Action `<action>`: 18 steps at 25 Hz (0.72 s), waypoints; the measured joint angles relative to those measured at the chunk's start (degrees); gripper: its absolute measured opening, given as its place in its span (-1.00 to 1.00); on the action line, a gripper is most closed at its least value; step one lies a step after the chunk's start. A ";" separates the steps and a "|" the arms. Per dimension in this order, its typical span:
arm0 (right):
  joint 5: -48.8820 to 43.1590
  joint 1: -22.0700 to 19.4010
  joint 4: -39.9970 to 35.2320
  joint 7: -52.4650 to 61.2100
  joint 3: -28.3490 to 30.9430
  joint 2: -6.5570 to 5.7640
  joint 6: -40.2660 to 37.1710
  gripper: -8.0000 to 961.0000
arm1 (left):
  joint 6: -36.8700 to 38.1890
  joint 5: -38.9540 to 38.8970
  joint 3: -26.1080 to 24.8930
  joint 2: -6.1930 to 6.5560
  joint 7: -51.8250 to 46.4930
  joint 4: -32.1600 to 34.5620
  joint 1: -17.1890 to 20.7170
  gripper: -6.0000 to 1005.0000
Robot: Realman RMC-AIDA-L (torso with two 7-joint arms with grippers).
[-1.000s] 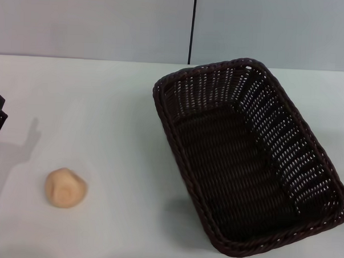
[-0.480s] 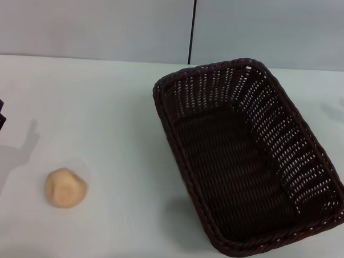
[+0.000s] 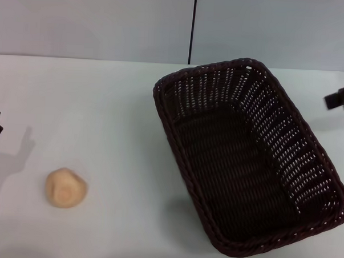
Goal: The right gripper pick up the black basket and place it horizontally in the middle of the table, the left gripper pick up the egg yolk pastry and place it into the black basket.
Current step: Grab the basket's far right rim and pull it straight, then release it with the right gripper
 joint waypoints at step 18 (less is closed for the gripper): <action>-0.49 4.13 16.49 1.43 -11.70 4.44 20.10 0.33 | -0.03 -0.15 -0.08 0.18 0.00 0.31 0.67 0.62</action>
